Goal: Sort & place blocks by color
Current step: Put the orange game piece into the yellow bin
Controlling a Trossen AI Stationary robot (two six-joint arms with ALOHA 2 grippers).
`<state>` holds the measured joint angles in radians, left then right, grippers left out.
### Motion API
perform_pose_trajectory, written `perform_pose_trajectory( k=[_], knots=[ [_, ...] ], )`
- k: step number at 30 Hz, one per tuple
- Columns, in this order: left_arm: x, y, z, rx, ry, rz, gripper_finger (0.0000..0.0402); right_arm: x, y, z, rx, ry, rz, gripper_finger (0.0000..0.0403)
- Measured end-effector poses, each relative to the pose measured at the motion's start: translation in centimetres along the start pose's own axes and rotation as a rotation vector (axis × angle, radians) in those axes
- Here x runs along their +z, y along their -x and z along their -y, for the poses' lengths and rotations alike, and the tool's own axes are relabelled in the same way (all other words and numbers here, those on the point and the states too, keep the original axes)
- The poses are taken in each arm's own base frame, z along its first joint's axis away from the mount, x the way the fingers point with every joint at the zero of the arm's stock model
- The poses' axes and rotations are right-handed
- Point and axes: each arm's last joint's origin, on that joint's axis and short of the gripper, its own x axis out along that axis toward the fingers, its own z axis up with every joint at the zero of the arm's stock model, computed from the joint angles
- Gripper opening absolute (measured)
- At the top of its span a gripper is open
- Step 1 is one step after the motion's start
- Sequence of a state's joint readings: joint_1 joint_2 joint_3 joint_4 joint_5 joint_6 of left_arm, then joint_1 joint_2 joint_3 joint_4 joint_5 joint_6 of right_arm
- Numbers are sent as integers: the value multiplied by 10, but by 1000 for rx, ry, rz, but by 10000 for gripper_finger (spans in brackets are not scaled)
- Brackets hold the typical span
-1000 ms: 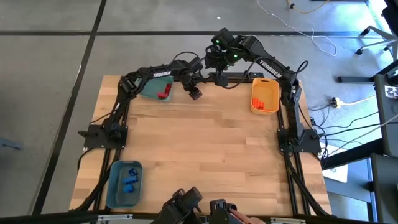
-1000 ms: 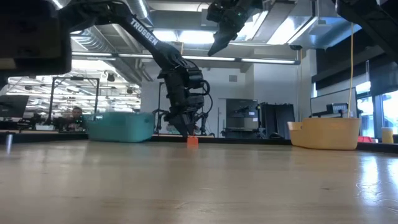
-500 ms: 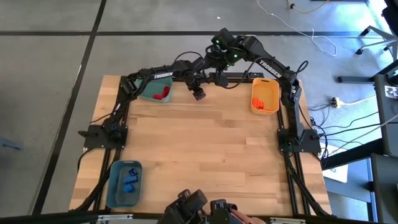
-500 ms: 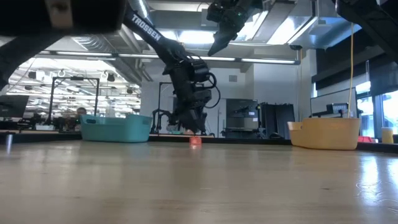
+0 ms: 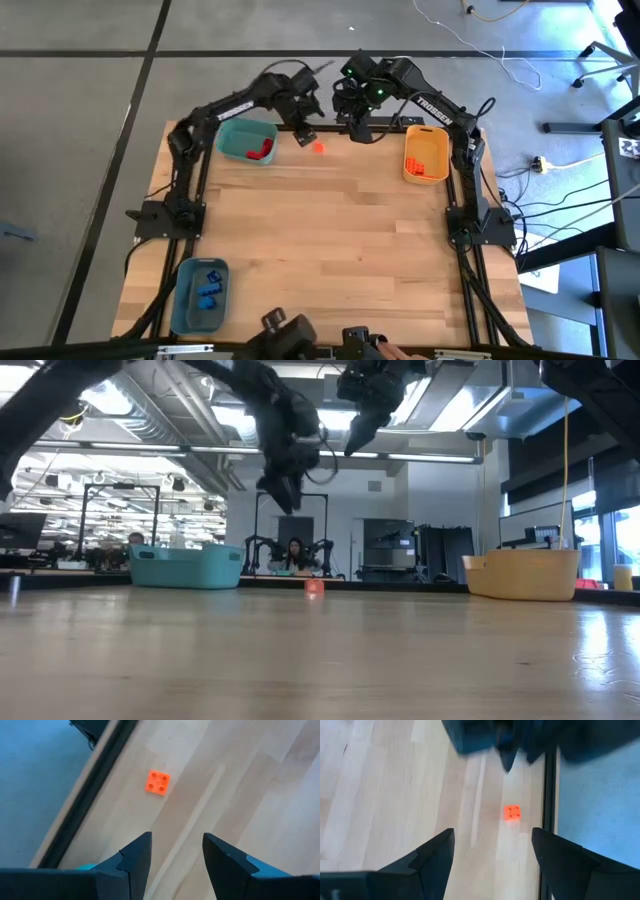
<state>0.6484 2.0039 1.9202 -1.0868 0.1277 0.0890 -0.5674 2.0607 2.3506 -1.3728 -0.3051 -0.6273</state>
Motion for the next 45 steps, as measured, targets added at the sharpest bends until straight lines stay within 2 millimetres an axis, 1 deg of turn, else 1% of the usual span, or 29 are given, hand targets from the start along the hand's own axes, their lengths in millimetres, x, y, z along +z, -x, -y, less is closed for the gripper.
perform_pose_trajectory(
  k=[2, 6, 8, 10, 14, 17, 21, 24, 27, 31, 34, 37, 39, 42, 45],
  knots=[
    [-4, 20, 3, 15, 1, 16, 169, -1, -1, 0, 7, -2, -9, 268],
    [-13, 65, 8, 79, 3, 83, 169, -2, -2, 0, 13, -4, -18, 268],
    [-19, 86, 11, 106, 15, 118, 169, -2, -7, 1, 18, -6, -27, 268],
    [-27, 109, 15, 129, 23, 156, 169, -3, -18, 4, 6, -8, -64, 268],
    [-42, 148, 21, 154, 55, 247, 169, -4, -52, 13, -41, -2, -165, 268],
    [-54, 170, 24, 182, 66, 289, 169, -3, -75, 18, -41, 37, -166, 268],
    [-68, 193, 27, 214, 98, 330, 169, -3, -107, 24, -11, 61, -163, 268],
    [-76, 203, 28, 235, 108, 343, 169, -5, -133, 27, -18, 67, -183, 268],
    [-81, 208, 29, 247, 130, 346, 169, -8, -158, 31, -19, 73, -195, 268],
    [-84, 210, 29, 249, 132, 333, 169, -18, -187, 35, 11, 61, -236, 268],
    [-85, 209, 29, 249, 132, 325, 169, -25, -205, 36, 32, 51, -267, 268],
    [-85, 209, 29, 250, 131, 325, 169, -29, -216, 38, 31, 50, -273, 268],
    [-85, 209, 29, 249, 131, 325, 169, -29, -222, 41, -7, 59, -266, 268],
    [-85, 209, 29, 249, 132, 325, 169, -27, -227, 45, -60, 71, -248, 268],
    [-85, 209, 29, 249, 132, 324, 169, -30, -231, 48, -58, 64, -252, 268]
  ],
)
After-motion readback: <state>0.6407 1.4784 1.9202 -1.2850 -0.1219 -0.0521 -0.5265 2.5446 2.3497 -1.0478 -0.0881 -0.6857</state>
